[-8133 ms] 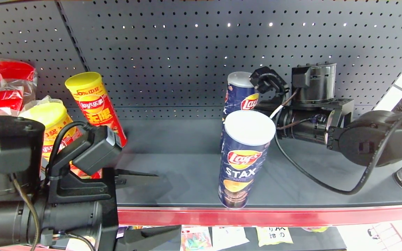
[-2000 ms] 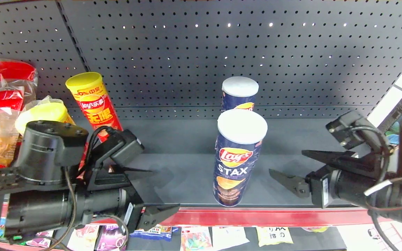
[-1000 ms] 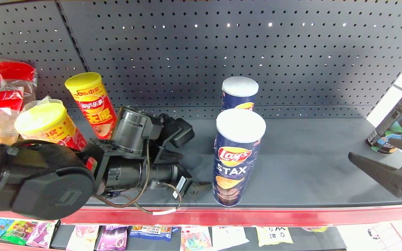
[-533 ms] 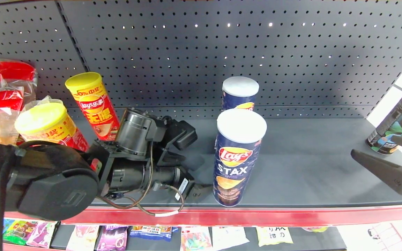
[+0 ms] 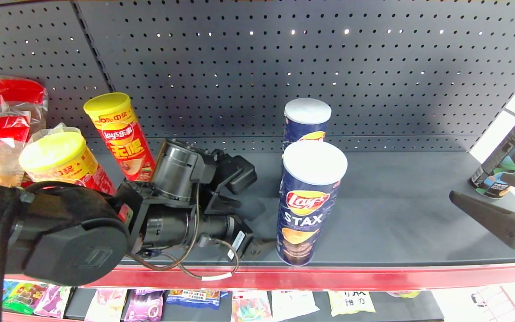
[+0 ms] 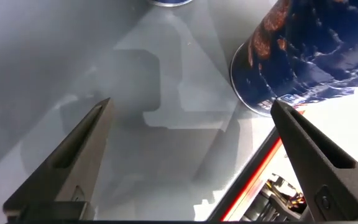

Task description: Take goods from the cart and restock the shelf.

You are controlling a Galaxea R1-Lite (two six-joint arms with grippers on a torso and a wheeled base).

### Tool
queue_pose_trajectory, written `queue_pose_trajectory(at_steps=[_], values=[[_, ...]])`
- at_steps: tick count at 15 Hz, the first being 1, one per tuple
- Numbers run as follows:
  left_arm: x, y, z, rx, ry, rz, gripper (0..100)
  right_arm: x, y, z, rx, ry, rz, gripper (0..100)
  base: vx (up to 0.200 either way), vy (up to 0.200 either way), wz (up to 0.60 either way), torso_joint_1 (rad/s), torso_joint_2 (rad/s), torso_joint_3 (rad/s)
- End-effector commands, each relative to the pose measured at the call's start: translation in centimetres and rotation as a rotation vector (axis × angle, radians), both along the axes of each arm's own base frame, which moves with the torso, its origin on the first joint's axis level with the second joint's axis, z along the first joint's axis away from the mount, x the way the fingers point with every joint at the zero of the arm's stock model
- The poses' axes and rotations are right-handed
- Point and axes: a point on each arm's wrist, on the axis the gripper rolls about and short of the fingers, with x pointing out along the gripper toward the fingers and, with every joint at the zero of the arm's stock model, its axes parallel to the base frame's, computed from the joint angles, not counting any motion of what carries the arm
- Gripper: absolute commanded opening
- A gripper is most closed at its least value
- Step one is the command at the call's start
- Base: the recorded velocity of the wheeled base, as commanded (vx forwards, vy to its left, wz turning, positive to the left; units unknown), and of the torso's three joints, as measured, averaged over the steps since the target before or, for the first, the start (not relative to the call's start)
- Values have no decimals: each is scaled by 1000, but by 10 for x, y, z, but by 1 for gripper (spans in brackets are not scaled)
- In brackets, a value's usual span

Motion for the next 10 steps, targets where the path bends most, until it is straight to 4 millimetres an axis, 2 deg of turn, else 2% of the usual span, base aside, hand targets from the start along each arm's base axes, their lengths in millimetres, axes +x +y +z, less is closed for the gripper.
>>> queue_pose_trajectory(at_steps=[1,10], values=[[-2,-3,2,-4,-4,-10,100,1,0,0,-2,3,0,100,0,0,0,0,0,0],[-5,1,5,-12,-10,-4,100,0,0,-1,-1,1,-2,100,0,0,0,0,0,0]])
